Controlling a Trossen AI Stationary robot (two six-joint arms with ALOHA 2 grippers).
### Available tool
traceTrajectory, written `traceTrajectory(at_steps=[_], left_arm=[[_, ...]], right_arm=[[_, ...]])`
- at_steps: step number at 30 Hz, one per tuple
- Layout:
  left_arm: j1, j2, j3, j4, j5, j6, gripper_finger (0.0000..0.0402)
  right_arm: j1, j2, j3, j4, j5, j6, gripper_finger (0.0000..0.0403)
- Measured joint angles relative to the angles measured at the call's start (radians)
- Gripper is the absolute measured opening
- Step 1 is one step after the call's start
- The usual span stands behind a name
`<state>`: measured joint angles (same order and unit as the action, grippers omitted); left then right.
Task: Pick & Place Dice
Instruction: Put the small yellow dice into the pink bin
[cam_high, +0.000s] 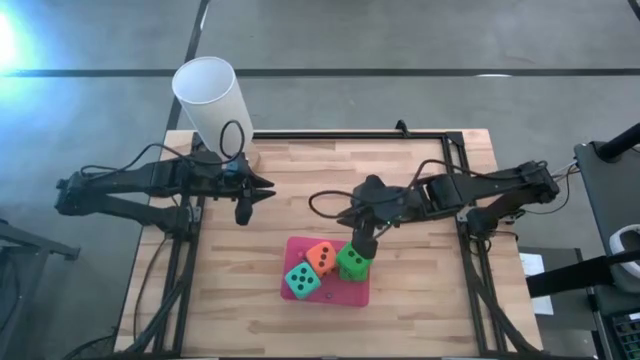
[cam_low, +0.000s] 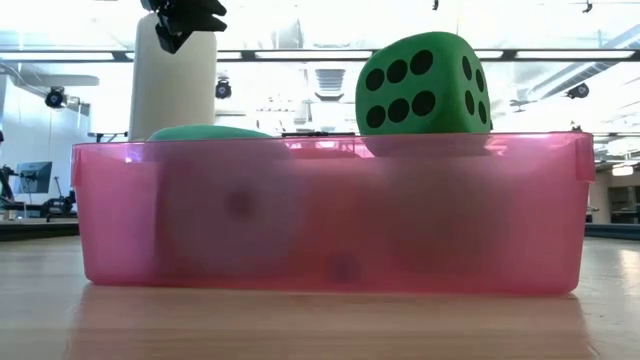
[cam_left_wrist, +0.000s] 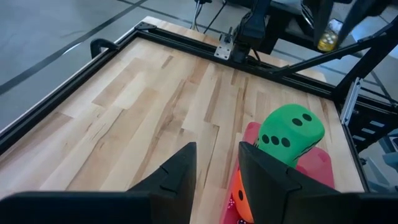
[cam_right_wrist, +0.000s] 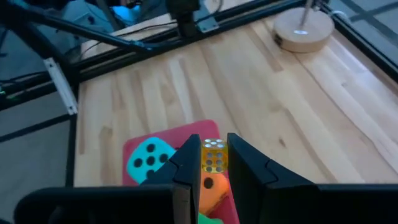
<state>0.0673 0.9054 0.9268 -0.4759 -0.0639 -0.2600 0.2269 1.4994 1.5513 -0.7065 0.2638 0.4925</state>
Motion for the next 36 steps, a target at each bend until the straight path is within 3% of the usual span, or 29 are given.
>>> traceTrajectory(at_steps=[11, 21, 32, 36], left_arm=[[0.0, 0.0, 0.0, 0.004, 0.0, 0.0, 0.0128], [0.0, 0.0, 0.0, 0.003, 0.0, 0.0, 0.0131], [0.0, 0.0, 0.0, 0.0, 0.0, 0.0, 0.0125], [0.0, 0.0, 0.0, 0.0, 0.004, 0.0, 0.0129]], right_arm=[[0.031, 0.003, 0.0, 0.097, -0.019, -0.002, 0.0054], [0.092, 0.043, -0.005, 0.155, -0.047, -0.107, 0.0054], [0.136, 0.121, -0.005, 0.165, -0.254, -0.164, 0.0054], [0.135, 0.142, -0.006, 0.16, -0.377, -0.179, 0.0054]])
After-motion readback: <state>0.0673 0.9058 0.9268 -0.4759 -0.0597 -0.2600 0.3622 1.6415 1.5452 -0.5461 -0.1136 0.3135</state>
